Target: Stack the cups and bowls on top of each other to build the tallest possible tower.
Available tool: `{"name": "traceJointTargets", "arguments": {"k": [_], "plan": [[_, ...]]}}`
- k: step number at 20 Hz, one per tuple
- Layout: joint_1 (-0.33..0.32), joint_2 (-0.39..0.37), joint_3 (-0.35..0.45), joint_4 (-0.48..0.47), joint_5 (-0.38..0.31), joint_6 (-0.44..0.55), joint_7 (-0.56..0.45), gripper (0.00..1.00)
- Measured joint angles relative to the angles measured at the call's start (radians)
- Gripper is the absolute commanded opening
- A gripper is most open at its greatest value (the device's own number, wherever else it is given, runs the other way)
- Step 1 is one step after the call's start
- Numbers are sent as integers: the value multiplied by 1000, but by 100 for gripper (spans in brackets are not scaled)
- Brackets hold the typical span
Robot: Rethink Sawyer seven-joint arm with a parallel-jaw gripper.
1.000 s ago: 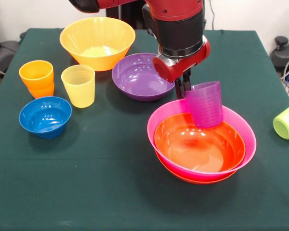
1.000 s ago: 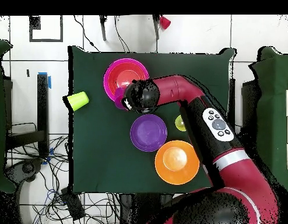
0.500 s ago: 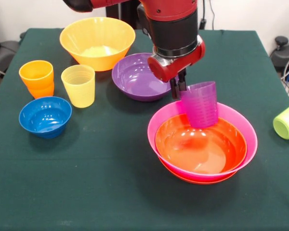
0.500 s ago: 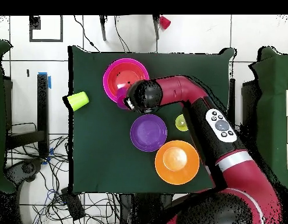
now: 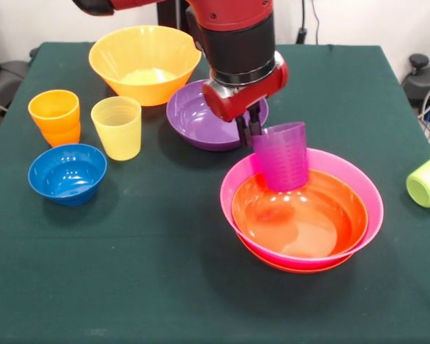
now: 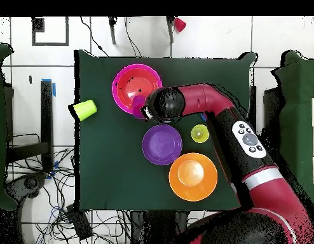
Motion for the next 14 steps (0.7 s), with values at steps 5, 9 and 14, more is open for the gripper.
{"name": "traceJointTargets", "arguments": {"k": [5,9,14], "plan": [[-8,-9,0,17,-2,-8,0,0],[-7,-8,-2,29,-6,-36,0,0],[-1,-5,-8,31,-12,-68,0,0]]}}
